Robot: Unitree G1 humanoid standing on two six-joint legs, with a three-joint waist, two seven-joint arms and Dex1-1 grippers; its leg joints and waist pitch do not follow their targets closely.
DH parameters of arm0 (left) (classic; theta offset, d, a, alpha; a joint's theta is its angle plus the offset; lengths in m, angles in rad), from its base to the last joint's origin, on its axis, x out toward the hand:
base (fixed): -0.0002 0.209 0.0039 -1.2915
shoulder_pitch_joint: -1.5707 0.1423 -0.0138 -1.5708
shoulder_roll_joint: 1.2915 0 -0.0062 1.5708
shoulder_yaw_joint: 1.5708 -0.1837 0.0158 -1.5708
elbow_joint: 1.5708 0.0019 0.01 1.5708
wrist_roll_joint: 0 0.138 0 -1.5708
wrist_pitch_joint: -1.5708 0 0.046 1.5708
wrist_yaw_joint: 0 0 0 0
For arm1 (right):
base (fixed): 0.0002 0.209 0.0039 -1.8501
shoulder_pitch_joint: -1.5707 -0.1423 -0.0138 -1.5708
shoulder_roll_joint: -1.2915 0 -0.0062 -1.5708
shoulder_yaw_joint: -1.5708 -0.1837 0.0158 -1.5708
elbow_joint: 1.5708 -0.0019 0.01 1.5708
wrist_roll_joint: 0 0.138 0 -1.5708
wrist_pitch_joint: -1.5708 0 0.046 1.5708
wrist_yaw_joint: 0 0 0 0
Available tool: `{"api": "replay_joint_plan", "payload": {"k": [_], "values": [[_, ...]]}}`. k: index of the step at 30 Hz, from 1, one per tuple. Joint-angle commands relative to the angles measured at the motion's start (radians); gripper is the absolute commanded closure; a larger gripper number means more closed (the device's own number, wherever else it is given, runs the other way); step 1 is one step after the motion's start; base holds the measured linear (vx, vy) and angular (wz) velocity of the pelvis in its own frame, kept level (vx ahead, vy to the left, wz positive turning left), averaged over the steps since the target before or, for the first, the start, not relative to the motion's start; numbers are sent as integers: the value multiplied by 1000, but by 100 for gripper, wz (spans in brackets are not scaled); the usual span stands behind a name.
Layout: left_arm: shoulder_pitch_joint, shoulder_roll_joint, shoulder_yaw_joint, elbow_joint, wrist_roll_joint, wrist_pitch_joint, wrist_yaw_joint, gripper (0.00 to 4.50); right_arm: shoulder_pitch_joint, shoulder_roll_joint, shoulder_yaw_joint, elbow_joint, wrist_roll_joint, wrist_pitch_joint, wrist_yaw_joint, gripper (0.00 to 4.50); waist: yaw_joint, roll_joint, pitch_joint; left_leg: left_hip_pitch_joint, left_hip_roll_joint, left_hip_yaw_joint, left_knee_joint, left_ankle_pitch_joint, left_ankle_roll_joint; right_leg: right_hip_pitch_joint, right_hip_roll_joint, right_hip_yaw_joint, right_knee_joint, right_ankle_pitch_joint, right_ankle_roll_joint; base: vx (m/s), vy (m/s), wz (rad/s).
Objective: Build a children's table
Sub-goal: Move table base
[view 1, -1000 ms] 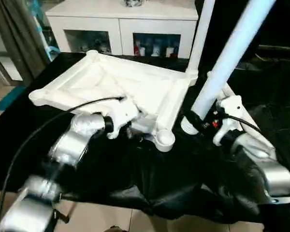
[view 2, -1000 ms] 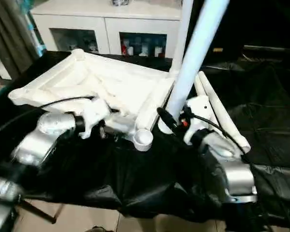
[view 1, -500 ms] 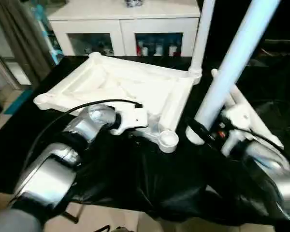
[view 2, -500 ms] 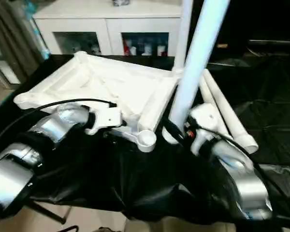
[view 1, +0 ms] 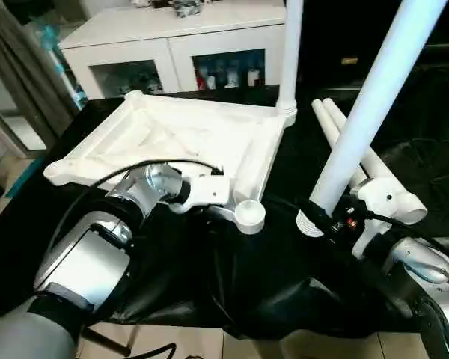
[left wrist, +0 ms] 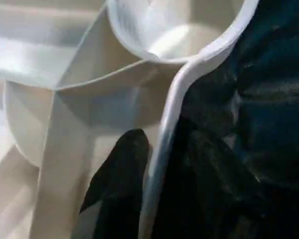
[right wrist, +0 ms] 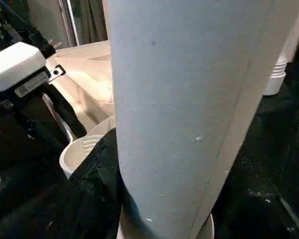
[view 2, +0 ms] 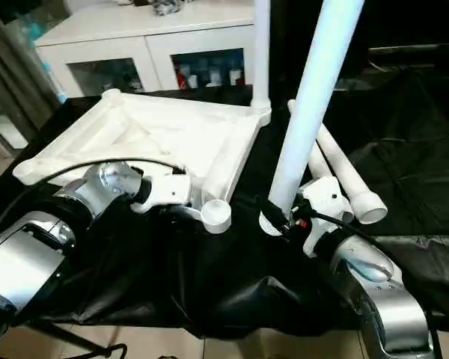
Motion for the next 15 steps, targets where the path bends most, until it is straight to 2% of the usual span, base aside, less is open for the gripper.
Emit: {"api": "replay_joint_plan", "payload": {"k": [1,2,5,7,8,9,10,12,13,14,15], "values": [[-4,12,-27,25,39,9,11,318,-17,0,12,-26,0,10,-1,260,-5,-32,-61,16,80,-47,-73,-187,134,48,-94,40,-87,-73,-238,0,0,0],[-1,13,-38,29,53,29,17,325,-20,-4,14,-24,-2,9,3,260,-4,-26,-60,17,80,-48,-73,-188,134,46,-95,40,-86,-78,-240,0,0,0],[0,16,-59,36,81,83,46,347,-26,-11,16,-16,-5,5,10,260,-6,-44,-63,16,80,-46,-72,-178,137,47,-96,41,-87,-95,-235,0,0,0],[0,17,-54,41,80,138,32,371,-37,-12,15,-10,-5,6,10,260,-6,-39,-61,15,79,-45,-71,-172,139,46,-98,42,-88,-113,-235,0,0,0],[0,15,-39,43,65,174,11,379,-45,-12,16,-5,-5,7,11,260,-8,-48,-60,14,78,-44,-72,-175,139,45,-97,42,-90,-130,-232,0,0,0],[-1,11,-15,46,47,204,-24,379,-54,-12,16,0,-5,8,11,260,-9,-48,-59,13,74,-44,-71,-171,135,46,-98,40,-89,-150,-234,0,0,0],[-2,6,10,48,26,238,-45,387,-64,-8,13,7,1,8,12,260,-15,-58,-57,13,73,-41,-71,-178,133,44,-97,40,-94,-179,-230,0,0,0],[-4,-5,69,46,-27,288,-50,395,-80,4,4,20,17,9,7,260,-21,-57,-59,12,73,-43,-69,-167,135,44,-98,40,-90,-173,-235,0,0,0],[-4,-13,91,41,-50,302,-48,396,-89,4,3,26,18,12,6,260,-23,-77,-61,11,71,-41,-68,-162,141,45,-97,39,-93,-168,-237,0,0,0],[-1,-22,111,36,-74,315,-59,396,-99,6,5,33,19,15,6,260,-22,-64,-60,12,73,-42,-68,-152,146,43,-98,39,-90,-158,-244,0,0,0],[9,-34,138,17,-111,335,-110,398,-117,7,13,42,22,17,14,260,-19,-81,-64,11,72,-39,-65,-132,158,45,-97,40,-87,-130,-252,0,0,0]]}}
